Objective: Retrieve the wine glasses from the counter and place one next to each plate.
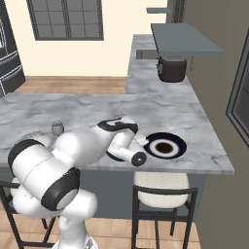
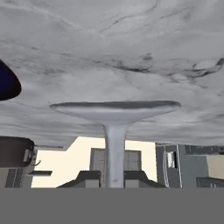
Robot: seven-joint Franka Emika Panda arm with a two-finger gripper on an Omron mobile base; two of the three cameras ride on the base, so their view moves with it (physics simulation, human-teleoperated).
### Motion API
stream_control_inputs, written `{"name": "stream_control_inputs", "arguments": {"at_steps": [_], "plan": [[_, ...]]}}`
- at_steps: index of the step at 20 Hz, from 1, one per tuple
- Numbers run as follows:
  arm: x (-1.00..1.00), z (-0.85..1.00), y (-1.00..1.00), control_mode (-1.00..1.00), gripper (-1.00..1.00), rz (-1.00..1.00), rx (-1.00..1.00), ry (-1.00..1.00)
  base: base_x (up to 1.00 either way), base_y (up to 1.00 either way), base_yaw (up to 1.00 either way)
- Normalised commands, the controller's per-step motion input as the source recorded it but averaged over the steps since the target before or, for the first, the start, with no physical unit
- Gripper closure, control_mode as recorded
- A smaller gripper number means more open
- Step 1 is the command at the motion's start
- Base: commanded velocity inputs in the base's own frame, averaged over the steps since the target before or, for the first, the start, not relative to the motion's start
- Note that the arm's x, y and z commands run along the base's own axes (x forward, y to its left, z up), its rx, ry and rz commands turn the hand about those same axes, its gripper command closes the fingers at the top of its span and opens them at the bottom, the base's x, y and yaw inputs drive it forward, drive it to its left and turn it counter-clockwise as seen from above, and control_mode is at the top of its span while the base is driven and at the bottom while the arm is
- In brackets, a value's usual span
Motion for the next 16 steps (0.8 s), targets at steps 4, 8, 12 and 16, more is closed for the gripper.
{"name": "stream_control_inputs", "arguments": {"at_steps": [4,8,12,16], "plan": [[0.27,-0.34,-0.06,-1.0,1.0,-0.08,0.0,0.02,0.0,0.0,0.0],[0.14,-0.39,-0.11,-1.0,1.0,-0.06,0.0,0.0,0.0,0.0,0.0],[0.02,-0.33,-0.16,-1.0,1.0,-0.04,0.0,0.0,0.0,0.0,0.0],[0.0,-0.25,-0.16,-1.0,1.0,-0.03,-0.01,0.0,0.0,0.0,0.0]]}}
